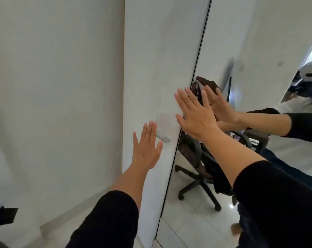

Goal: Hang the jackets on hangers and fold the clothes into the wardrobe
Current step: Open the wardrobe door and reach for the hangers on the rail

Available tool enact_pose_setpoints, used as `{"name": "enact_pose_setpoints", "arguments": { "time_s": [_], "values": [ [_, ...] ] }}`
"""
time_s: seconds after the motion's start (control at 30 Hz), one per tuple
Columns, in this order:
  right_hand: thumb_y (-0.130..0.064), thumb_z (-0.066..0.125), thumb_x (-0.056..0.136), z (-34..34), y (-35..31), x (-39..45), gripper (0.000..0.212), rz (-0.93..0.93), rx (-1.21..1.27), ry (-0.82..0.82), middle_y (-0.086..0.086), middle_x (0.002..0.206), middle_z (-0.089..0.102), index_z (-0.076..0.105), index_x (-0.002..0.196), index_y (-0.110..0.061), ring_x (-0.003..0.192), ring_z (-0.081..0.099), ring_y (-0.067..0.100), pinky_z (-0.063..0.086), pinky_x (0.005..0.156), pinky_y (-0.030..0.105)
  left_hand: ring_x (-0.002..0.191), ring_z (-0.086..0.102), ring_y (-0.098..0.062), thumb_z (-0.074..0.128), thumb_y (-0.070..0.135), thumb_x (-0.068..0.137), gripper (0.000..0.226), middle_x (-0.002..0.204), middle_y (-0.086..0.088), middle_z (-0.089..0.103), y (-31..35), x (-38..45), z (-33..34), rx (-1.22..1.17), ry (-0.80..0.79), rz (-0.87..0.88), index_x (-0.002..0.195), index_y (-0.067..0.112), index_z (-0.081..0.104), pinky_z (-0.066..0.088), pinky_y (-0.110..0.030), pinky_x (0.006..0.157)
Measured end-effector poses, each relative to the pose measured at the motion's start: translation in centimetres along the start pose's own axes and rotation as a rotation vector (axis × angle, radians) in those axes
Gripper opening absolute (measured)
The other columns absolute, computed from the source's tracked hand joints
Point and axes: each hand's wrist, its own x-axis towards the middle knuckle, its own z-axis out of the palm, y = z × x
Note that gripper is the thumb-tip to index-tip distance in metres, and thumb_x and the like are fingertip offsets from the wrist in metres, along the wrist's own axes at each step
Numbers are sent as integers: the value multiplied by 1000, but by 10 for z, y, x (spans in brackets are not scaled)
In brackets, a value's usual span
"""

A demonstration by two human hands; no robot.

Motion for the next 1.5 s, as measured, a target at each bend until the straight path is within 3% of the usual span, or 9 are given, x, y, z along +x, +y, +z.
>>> {"name": "enact_pose_setpoints", "arguments": {
  "time_s": [0.17,0.53,0.67,0.83,1.03,1.23,1.3,1.5],
  "values": [
    [-45,19,98,32,6,19,64,-46,-62,11,2,159,-8,-2,150,-15,146,-11,18,-11,114,51,144,-19,-15,13,43,99,62,156,3,-21,14,19,30,27,-94,-33,145,19,-22,-5,-50,117],
    [-44,18,98,57,14,27,64,-31,-108,26,5,158,-10,-6,149,-13,145,-15,21,-29,104,44,145,-15,-21,11,43,100,62,157,-5,-18,38,33,74,-16,-209,-59,144,17,-24,-1,-50,117],
    [-42,18,98,60,14,27,64,-33,-153,20,6,158,-12,-7,149,-12,145,-16,22,-28,105,45,147,-3,-25,13,46,99,65,158,-10,0,37,35,72,13,-200,-56,146,17,-22,5,-50,117],
    [-37,22,98,57,5,27,63,3,-158,33,5,158,-11,-6,149,-12,145,-15,20,-25,108,48,133,33,-23,19,54,96,70,140,-6,37,22,40,53,-3,-198,5,146,26,-21,13,-47,117],
    [-29,38,96,38,-24,23,64,-4,-188,167,4,159,9,10,150,-11,147,7,20,0,113,51,120,45,-22,25,64,90,80,127,-6,49,-6,19,33,4,-127,49,144,31,-24,21,-48,115],
    [-48,34,97,-3,-67,33,74,-4,-148,154,2,159,-7,-5,150,-15,146,-7,19,-3,115,50,106,51,-20,28,68,87,84,115,-5,55,-49,-8,-3,-34,-80,33,142,34,-26,30,-48,110],
    [-52,31,96,-15,-88,38,76,-30,-135,153,2,159,-10,-8,150,-15,146,-10,19,-5,115,49,106,52,-20,28,67,88,83,119,-4,56,-69,-17,-17,-18,-76,31,143,33,-25,32,-47,108],
    [-53,28,97,-38,-162,66,75,-66,-21,178,1,159,-11,-11,149,-16,139,-22,17,-9,113,44,131,43,-23,36,56,93,88,142,-5,44,-131,-34,-60,18,-138,-104,129,38,-43,16,-51,115]
  ]
}}
